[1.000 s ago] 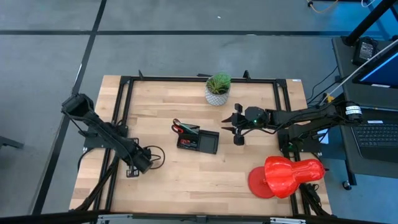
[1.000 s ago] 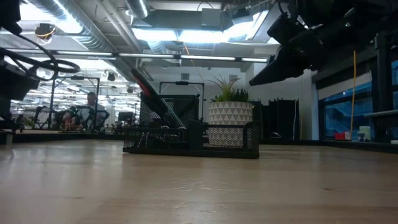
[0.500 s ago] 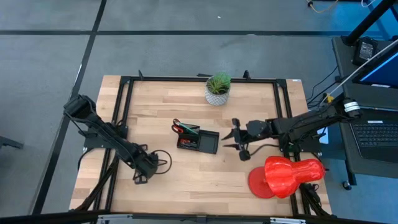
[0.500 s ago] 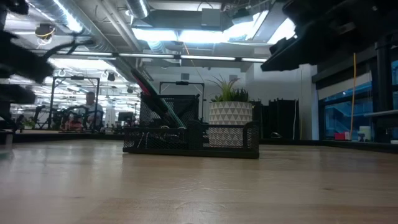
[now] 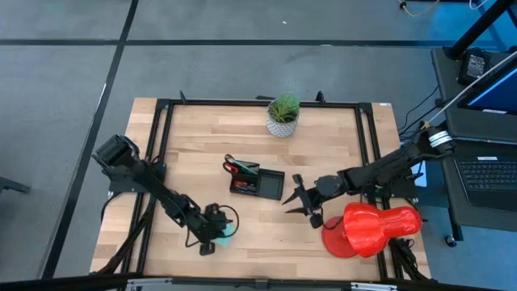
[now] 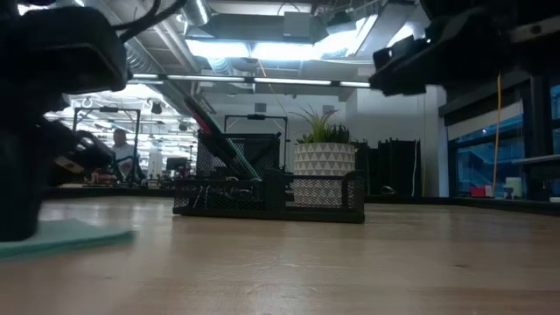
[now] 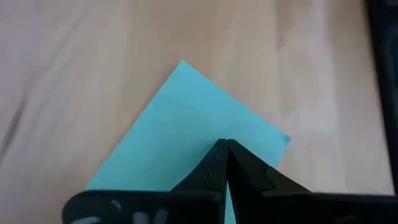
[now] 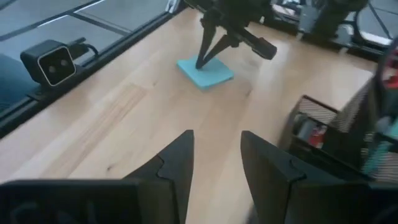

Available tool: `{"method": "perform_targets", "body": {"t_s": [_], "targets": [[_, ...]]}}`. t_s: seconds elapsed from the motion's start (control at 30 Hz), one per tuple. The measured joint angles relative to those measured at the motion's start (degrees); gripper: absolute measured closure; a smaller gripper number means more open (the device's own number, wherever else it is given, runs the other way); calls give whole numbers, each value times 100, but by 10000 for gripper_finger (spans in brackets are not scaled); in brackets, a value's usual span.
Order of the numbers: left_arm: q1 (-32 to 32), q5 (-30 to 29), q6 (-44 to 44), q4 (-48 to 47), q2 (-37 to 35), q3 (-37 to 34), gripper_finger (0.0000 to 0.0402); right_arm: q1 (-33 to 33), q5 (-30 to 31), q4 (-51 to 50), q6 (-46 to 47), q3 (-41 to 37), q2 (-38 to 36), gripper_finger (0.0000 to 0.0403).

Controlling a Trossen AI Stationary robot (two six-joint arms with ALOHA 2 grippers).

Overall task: Pick and place office supplies into organizer
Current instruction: Put the sticky notes into the right section of the desk organizer

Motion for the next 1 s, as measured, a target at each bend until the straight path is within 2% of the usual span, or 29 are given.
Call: {"method": "perform_targets", "body": {"t_s": [0.13,0.37,0.63,0.87,1.0], "targets": [[-4,-448,457,1043,316,-29,398,152,1,281,12,174,598,267],[0,-881,568,1116,611,193,398,440,2,308,-689,877,1599,267],[4,-1268,632,1351,722,190,398,641,1,326,-908,1811,2731,267],[12,-1340,767,1437,737,179,398,558,3,295,-1239,2600,3522,267],[41,-1351,785,1441,737,181,398,503,162,-146,-1635,3125,3895,267]]}}
